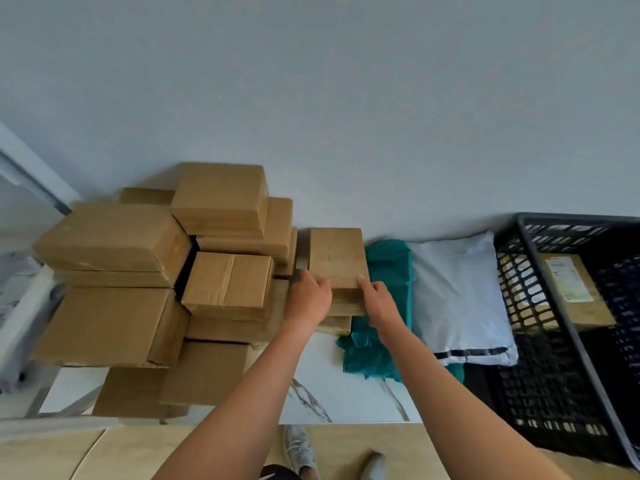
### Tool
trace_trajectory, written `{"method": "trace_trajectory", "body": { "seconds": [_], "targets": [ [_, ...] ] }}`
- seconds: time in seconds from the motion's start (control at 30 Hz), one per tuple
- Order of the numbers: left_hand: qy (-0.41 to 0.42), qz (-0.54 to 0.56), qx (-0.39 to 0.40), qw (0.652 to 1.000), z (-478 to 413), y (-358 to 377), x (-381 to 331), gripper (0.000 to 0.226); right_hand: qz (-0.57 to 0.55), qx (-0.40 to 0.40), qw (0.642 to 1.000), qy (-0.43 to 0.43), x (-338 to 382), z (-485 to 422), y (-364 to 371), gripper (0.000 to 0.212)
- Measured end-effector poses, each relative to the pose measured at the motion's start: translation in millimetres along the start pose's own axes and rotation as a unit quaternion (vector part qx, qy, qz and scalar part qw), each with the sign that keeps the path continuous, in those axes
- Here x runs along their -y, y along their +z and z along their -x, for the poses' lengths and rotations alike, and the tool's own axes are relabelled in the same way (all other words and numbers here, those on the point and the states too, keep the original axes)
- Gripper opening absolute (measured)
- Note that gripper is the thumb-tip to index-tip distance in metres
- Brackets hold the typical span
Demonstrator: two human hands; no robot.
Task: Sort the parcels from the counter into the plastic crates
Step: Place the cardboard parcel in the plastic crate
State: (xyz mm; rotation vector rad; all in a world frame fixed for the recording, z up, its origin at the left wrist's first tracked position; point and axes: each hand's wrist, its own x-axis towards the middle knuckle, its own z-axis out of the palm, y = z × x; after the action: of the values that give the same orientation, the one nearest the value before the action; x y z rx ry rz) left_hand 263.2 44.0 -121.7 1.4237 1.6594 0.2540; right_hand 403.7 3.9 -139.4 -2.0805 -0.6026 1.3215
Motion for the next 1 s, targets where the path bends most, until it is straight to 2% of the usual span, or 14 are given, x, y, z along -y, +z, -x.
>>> {"method": "trace_trajectory", "body": {
  "seconds": [0.1, 0.2, 0.27, 0.37, 0.47, 0.6, 0.73, 0.83, 1.0],
  "targets": [
    [0.038, -0.062, -0.003, 0.997, 15.9, -16.7, -15.2, 0.066, -0.042, 0.0, 0.999, 0.033, 18.8, 14.3, -27.4, 0.053],
    [0.063, -0.067, -0.014, 0.996, 39.1, -24.6, -33.9, 0.06, -0.065, 0.024, 0.996, 0.061, 34.7, 39.9, -58.8, 0.07],
    [0.089, -0.05, -0.039, 0.994, 63.8, -26.4, -49.4, 0.054, -0.068, 0.032, 0.996, 0.044, 43.2, 60.7, -79.7, 0.072],
    [0.145, 0.053, -0.074, 0.985, 107.9, -25.7, -74.1, 0.041, -0.066, 0.012, 0.996, -0.054, 48.6, 99.2, -108.7, 0.054],
    [0.205, 0.177, -0.111, 0.956, 150.4, -25.1, -91.3, 0.025, -0.114, 0.003, 0.975, -0.191, 43.2, 139.1, -131.5, 0.043],
    [0.297, 0.291, -0.125, 0.9, 197.1, -25.1, -96.8, 0.028, -0.184, -0.01, 0.917, -0.355, 33.5, 183.3, -143.7, 0.048],
    [0.396, 0.327, -0.146, 0.845, 230.9, -27.2, -94.6, 0.041, -0.211, -0.028, 0.849, -0.484, 30.5, 215.3, -146.1, 0.045],
    [0.43, 0.343, -0.149, 0.822, 240.8, -29.7, -96.7, 0.045, -0.215, -0.045, 0.82, -0.528, 31.7, 224.9, -147.3, 0.043],
    [0.426, 0.362, -0.125, 0.82, 237.7, -45.0, -92.6, 0.047, -0.202, -0.068, 0.825, -0.524, 38.5, 234.3, -139.3, 0.044]
  ]
}}
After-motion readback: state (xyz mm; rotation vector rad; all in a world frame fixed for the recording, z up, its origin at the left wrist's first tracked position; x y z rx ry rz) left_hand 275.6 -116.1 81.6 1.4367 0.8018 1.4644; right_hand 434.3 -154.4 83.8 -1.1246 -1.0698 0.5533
